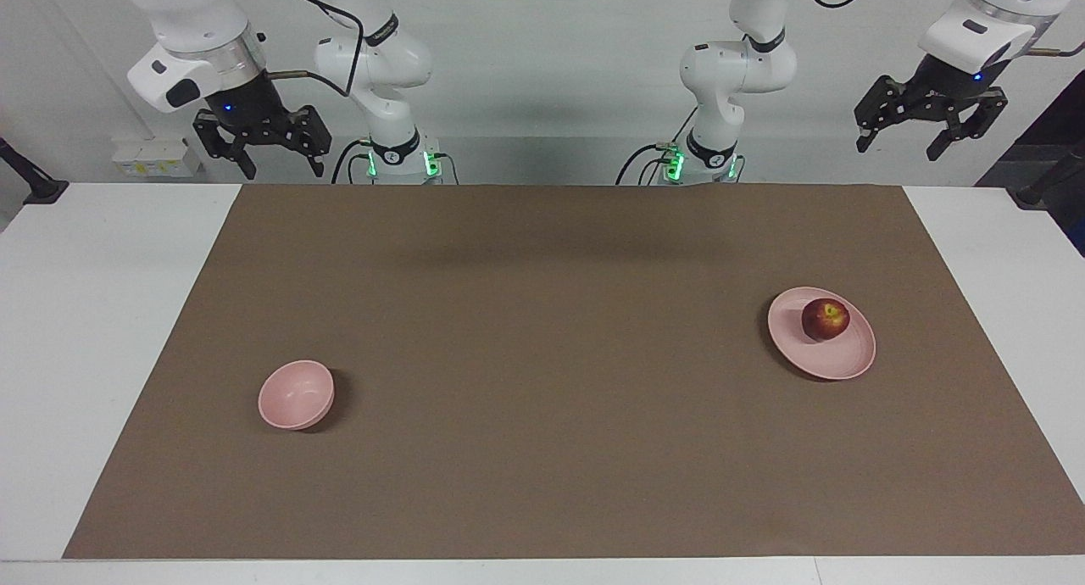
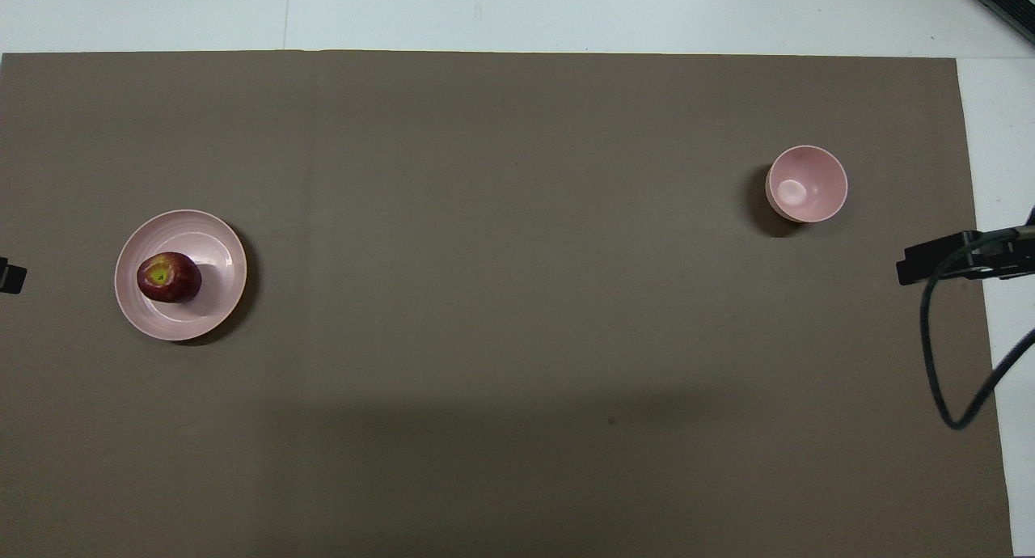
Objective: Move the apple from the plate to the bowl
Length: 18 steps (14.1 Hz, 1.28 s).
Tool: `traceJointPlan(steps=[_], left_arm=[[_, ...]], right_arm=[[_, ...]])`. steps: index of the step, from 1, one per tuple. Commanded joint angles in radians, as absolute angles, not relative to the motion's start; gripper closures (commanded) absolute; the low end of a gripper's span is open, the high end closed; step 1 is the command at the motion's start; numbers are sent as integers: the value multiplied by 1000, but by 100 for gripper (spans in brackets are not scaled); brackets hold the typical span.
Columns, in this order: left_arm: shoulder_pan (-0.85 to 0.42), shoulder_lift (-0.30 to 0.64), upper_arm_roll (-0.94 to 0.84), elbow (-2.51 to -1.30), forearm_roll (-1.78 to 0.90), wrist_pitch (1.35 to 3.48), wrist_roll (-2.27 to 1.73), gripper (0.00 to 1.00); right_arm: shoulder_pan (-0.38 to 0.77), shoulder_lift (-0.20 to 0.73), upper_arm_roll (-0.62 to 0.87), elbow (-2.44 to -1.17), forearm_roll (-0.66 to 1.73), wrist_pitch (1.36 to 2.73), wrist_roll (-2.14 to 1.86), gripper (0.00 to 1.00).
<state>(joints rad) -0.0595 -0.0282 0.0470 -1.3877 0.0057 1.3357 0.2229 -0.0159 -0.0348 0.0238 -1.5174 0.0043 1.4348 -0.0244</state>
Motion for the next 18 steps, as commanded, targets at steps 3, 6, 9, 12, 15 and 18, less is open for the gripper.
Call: traceJointPlan(steps=[3,6,9,12,15,18], left_arm=[[-64,-58,43,-1422,6,1345,212,0],[-64,-58,41,-1422,5,1344,212,0],[-63,-58,41,-1422,5,1350,213,0],[-64,-57,41,-1424,5,1355,219,0],[-66,-58,37,-1430,3,1359,224,0],[-64,-63,37,-1440,-18,1371,225,0]], right_arm=[[-23,-29,29,-1506,23,1436,-8,0],[-23,-25,29,-1506,21,1491,-5,0],[-15,-31,31,-1516,21,1491,-11,0],[-12,-32,32,-1519,21,1482,-15,0],[-11,-34,34,-1519,25,1463,-15,0],[-8,-34,46,-1514,28,1416,-12,0]])
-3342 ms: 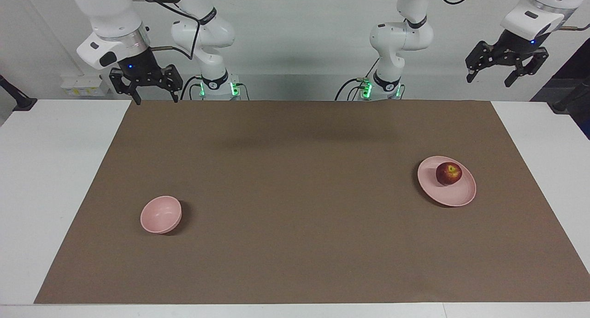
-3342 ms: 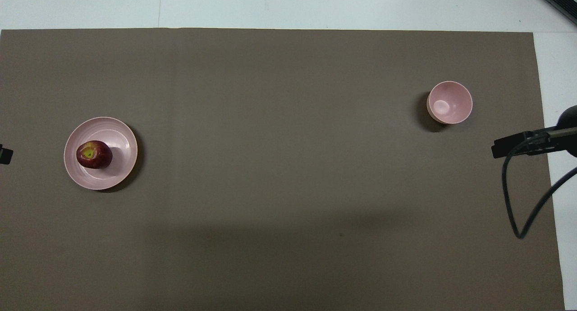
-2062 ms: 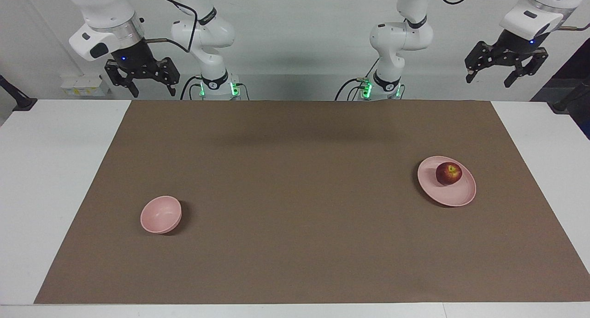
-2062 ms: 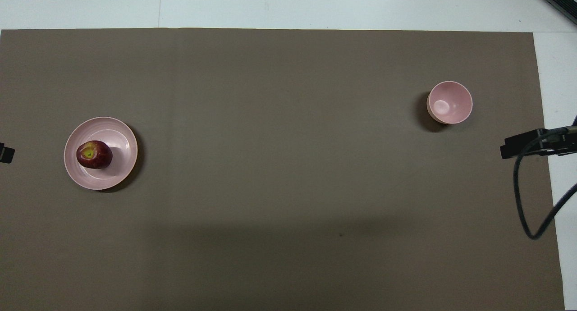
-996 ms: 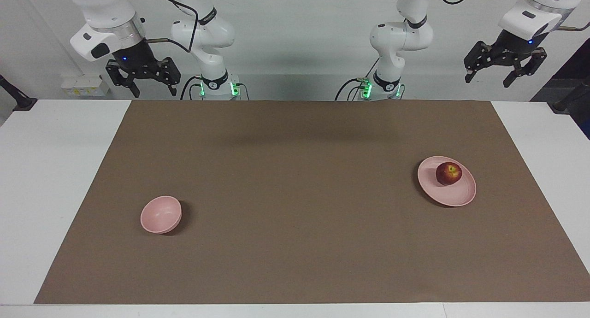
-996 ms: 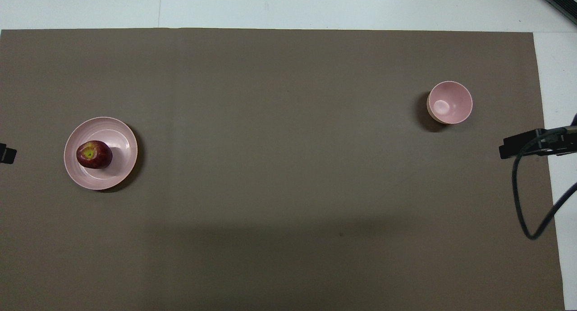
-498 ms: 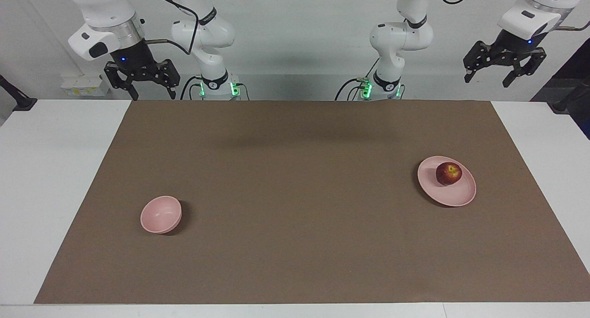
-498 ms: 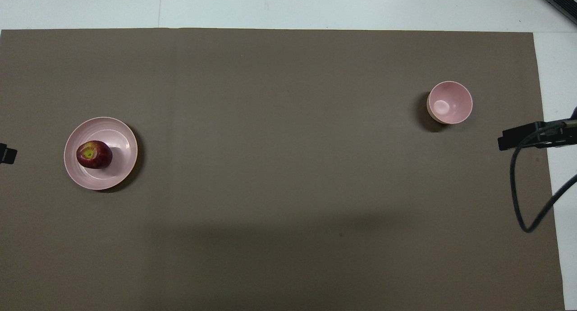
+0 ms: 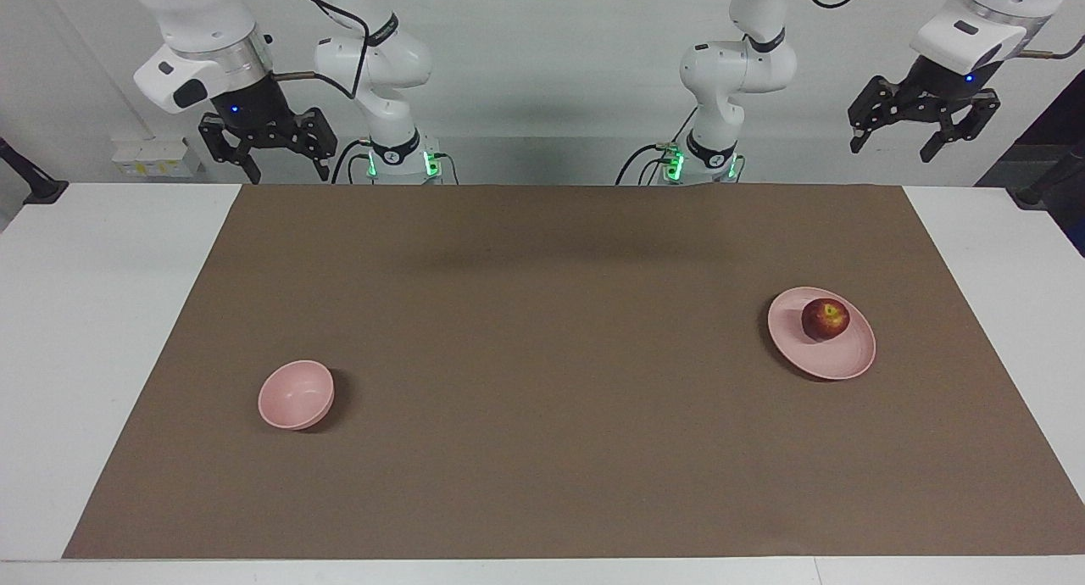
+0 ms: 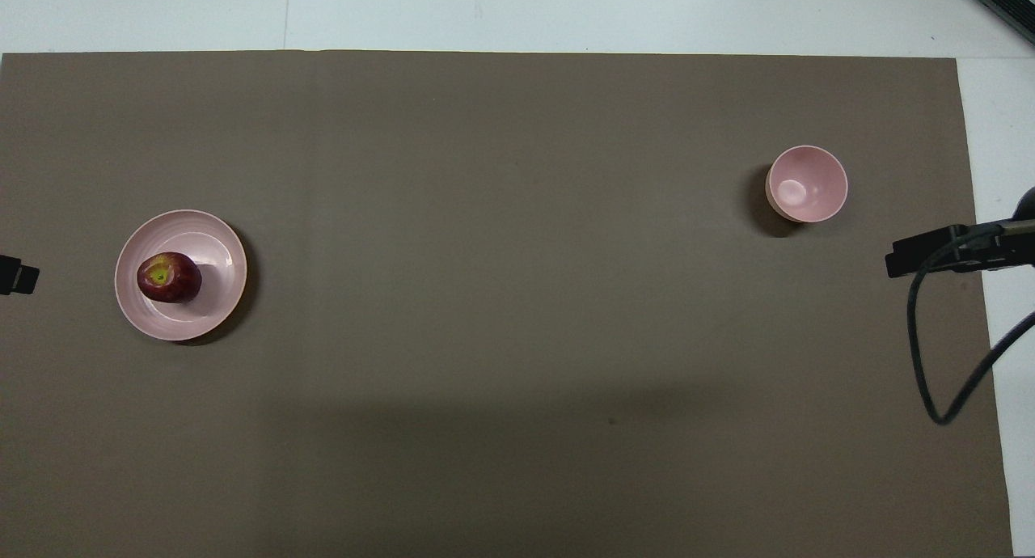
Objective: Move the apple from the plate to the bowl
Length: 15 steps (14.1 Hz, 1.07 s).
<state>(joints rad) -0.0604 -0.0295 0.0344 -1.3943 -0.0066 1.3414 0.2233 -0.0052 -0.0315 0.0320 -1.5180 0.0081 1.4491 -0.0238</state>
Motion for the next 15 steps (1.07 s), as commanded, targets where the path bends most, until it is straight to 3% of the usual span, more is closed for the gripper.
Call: traceJointPlan(steps=[1,6,11,15], left_arm=[[-64,-74,38,-1459,-18,1374,225,0],[-60,-144,43,-1734,-20,1609,229,0],[-22,-143,46,-1983,-20,1868,236,0],[0,-127,46,-2109,-20,2001,238,0]], right_arm=[[-9,-32,44,-1514,47,1419,-11,0],[-9,-23,44,-1509,167,1410,-5,0],[-11,0,45,-1519,390,1423,237,0],[-8,23,46,-1523,556,1482,478,0]])
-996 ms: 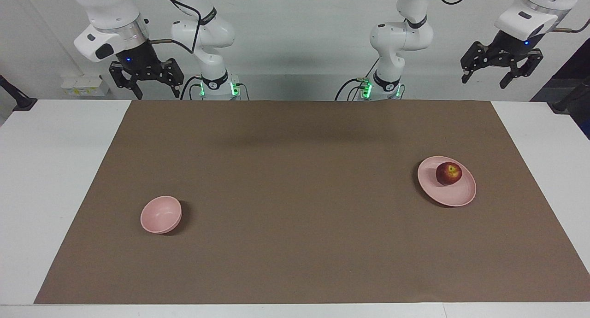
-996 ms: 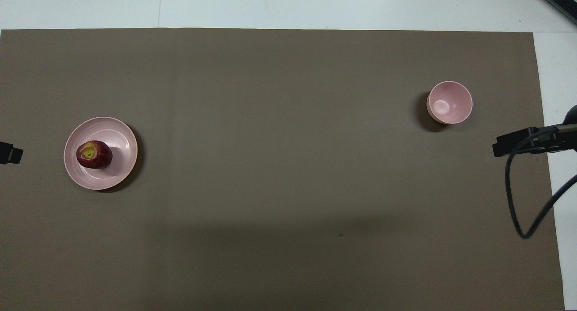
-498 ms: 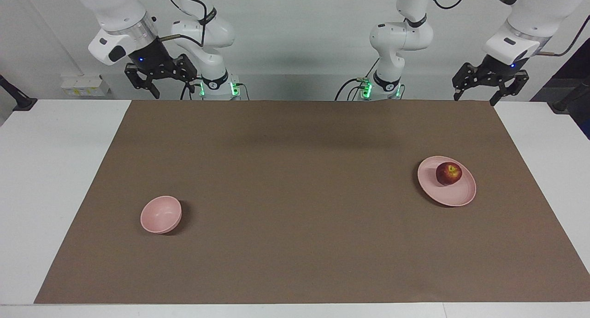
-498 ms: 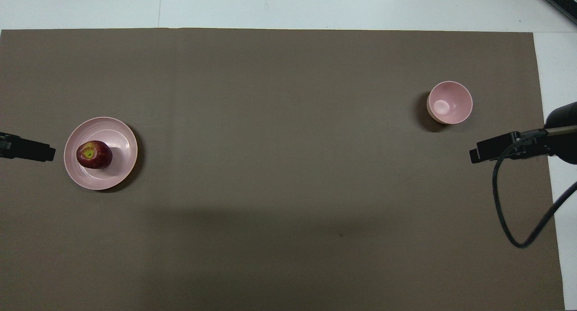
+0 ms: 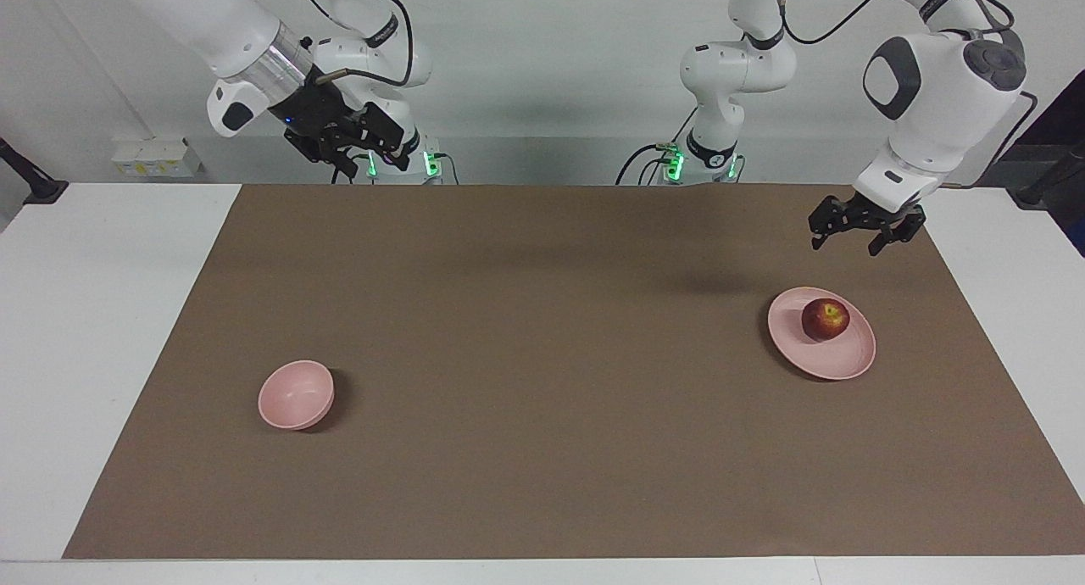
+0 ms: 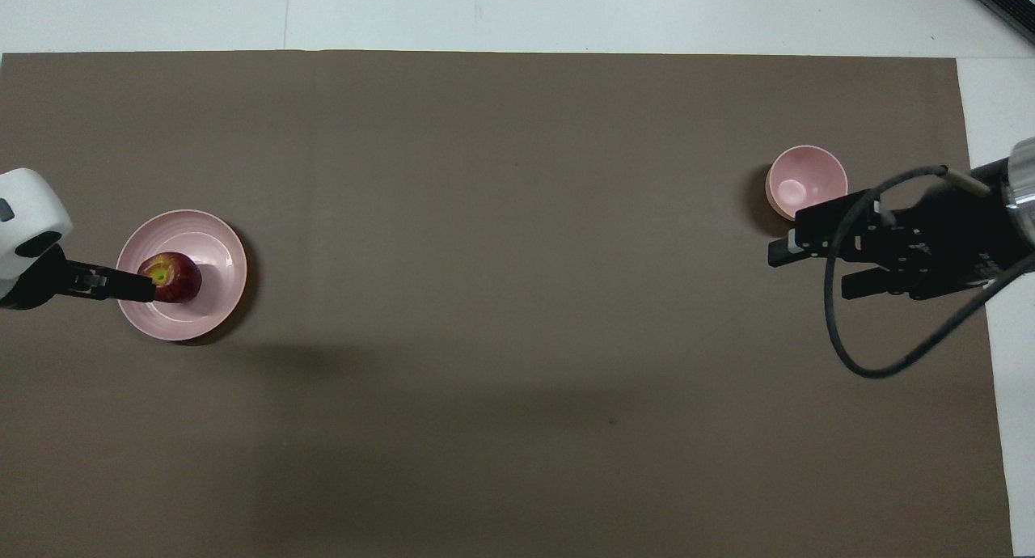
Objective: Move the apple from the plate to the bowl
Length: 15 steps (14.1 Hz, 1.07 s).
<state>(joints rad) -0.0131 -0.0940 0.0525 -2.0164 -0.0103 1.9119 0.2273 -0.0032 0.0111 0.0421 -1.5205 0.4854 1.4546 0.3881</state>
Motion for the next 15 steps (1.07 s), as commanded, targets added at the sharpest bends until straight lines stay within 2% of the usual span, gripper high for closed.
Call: traceJointPlan(steps=[1,4,7,11,15], left_arm=[[2,-120,46,-2143,-20,2061,239,0],[17,-33,46,-2172,-20,2209,238,0],[29,52,48,-2172,-20,2334,230,0],[35,106,46,-2174,-20,2390,222,0],[37,110,48,-2220,-20,2434,224,0]], right_arm=[[-8,31,46,-1525,596,1494,521,0],[14,34,49,-1535,666,1563,705,0],[71,29,48,-1537,620,1601,756,0],[167,18,49,-1577,540,1730,949,0],[204,44,51,-1620,546,1753,966,0]])
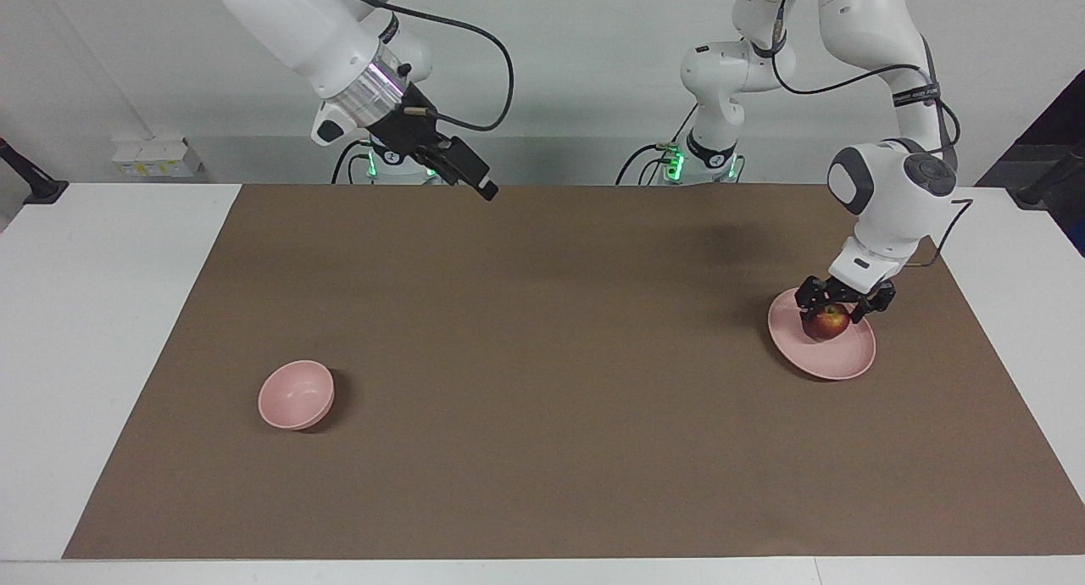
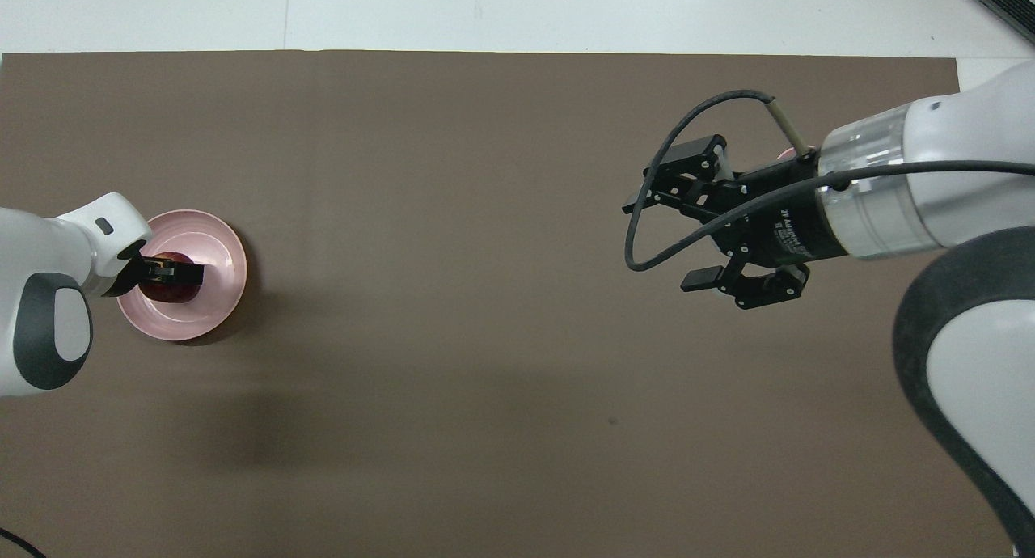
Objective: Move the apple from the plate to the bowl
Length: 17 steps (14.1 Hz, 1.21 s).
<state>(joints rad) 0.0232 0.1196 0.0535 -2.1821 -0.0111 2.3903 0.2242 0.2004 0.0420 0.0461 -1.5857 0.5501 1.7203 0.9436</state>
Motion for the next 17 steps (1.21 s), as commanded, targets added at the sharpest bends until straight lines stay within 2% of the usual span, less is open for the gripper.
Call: traceJointPlan(steps=[1,2,4,5,6,9,14,17], left_arm=[[35,110,48,-2221,-20,2431,222,0],[35,110,46,-2220,-20,2428,224,15],[31,117,46,-2209,-20,2439,232,71],[28,120,48,-2201,-18,2445,236,88],[29,126,48,-2197,-18,2450,238,97],[28,132,46,-2129,-17,2431,239,100],[-29,63,15,-2076,-52,2300,239,100],[-74,60,11,-2011,-318,2188,229,100]], right_arm=[[212,44,51,-1632,546,1758,986,0],[224,52,51,-1635,548,1762,997,0],[222,81,51,-1628,575,1744,1000,0],[215,101,51,-1632,631,1735,1008,0],[218,109,51,-1635,655,1732,1011,0],[221,136,51,-1637,701,1738,1028,0],[239,156,51,-1651,718,1793,1086,0],[259,160,51,-1670,721,1856,1132,0]])
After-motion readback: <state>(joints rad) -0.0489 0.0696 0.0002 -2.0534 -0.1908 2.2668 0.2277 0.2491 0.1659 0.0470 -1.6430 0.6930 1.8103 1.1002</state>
